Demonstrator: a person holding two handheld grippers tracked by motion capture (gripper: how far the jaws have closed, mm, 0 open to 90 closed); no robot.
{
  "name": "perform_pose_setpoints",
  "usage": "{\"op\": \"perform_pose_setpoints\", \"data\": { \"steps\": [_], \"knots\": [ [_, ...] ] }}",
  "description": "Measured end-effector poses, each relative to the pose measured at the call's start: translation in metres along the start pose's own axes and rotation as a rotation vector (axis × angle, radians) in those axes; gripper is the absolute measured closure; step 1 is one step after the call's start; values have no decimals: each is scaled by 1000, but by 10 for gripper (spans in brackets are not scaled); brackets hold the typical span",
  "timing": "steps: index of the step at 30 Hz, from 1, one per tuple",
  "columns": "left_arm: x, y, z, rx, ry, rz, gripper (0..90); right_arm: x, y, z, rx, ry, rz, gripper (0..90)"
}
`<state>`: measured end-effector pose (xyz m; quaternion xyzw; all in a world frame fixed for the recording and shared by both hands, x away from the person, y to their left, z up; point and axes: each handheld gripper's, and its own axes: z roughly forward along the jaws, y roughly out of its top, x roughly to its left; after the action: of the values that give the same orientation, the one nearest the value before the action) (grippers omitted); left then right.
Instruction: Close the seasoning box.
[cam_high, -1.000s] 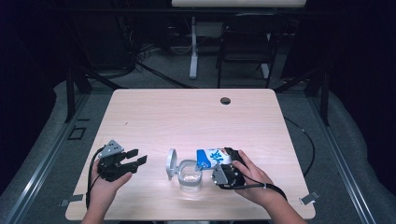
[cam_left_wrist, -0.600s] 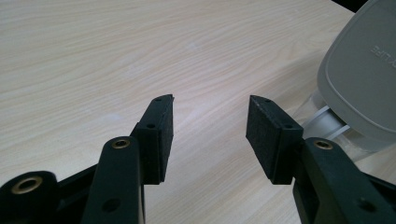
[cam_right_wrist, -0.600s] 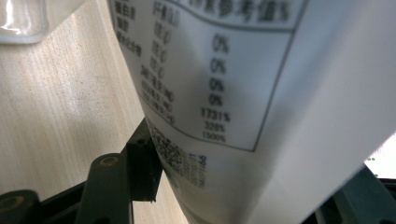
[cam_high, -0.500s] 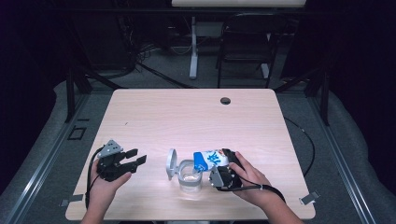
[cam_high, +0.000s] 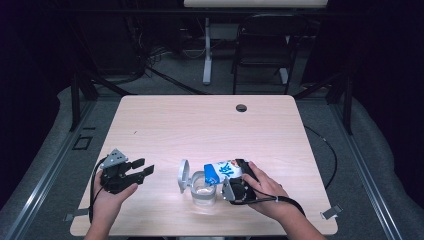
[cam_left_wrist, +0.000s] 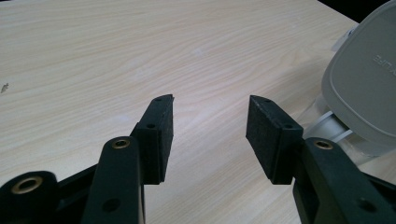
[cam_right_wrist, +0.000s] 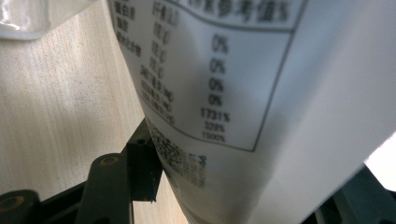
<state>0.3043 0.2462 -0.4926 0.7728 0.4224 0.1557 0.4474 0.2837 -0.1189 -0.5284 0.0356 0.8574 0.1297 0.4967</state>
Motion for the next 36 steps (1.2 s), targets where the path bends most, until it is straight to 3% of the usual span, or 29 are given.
{"op": "perform_pose_setpoints", "data": {
  "steps": [22,28,30,31,36],
  "knots": [
    [1,-1,1,5,1,-2,519,-6,4,-2,32,26,-73,420],
    [2,-2,2,7,3,-3,519,-8,6,-4,52,18,-107,422],
    [2,-2,2,7,3,-4,519,-10,7,-6,82,2,-138,422],
    [2,-2,1,5,3,-5,519,-8,6,-4,46,14,-107,422],
    [1,-2,2,9,0,-3,519,-8,6,-4,54,16,-111,422]
  ]
}}
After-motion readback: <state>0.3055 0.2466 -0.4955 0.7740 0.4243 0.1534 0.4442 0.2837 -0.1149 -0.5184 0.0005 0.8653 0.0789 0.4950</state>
